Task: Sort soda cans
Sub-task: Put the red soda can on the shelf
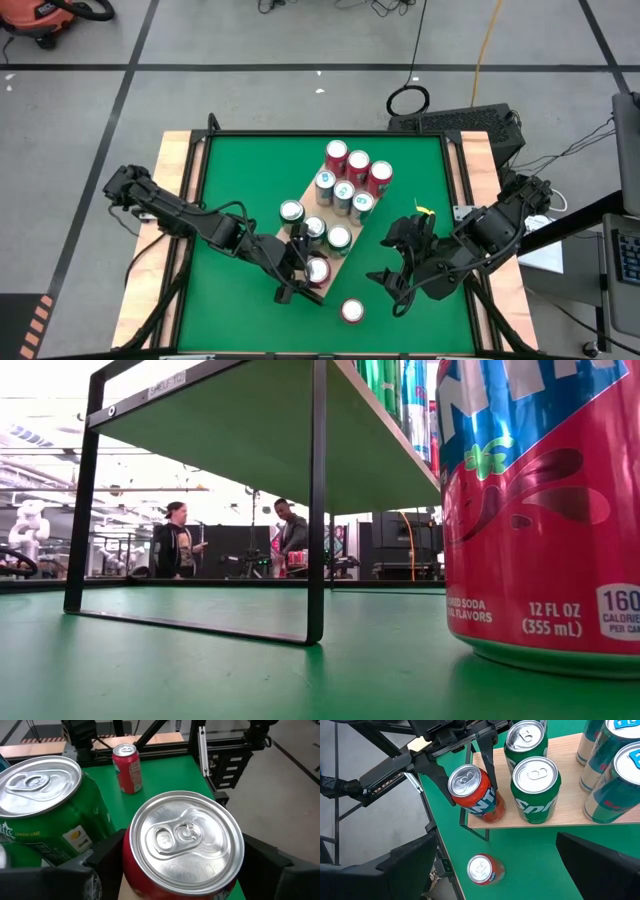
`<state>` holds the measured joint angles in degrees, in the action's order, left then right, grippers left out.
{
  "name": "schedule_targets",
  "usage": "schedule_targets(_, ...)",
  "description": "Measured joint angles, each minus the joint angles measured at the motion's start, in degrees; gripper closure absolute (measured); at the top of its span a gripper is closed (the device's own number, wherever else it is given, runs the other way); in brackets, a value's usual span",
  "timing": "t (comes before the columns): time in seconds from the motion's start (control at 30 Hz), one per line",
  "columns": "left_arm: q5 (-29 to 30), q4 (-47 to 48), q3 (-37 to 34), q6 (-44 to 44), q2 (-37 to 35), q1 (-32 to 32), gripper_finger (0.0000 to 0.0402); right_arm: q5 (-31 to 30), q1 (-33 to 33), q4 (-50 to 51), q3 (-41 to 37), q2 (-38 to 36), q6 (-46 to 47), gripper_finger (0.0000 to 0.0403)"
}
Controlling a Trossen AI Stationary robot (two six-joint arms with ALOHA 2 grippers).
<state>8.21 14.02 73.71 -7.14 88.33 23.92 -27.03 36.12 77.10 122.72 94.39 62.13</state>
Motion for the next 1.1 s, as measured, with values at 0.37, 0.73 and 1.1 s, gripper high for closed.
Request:
schedule_targets(0.37, 0.81, -0.45, 0.00, 1.86, -0.15, 0.00, 0.0062, 0.00, 0.02, 0.00, 0.00, 0.00, 0.02, 0.0003)
schedule_targets(0.73, 0.80, -0.37, 0.00, 1.87, -0.15, 0.08, 0.0059, -0.04, 0.01, 0.00, 0.00, 0.00, 0.20, 0.0003)
schedule_targets(1.1, 0.74, 0.05, 0.00, 1.70, -1.13, 0.24, 0.0059, -0.11, 0.01, 0.00, 0.00, 0.00, 0.20, 0.0003)
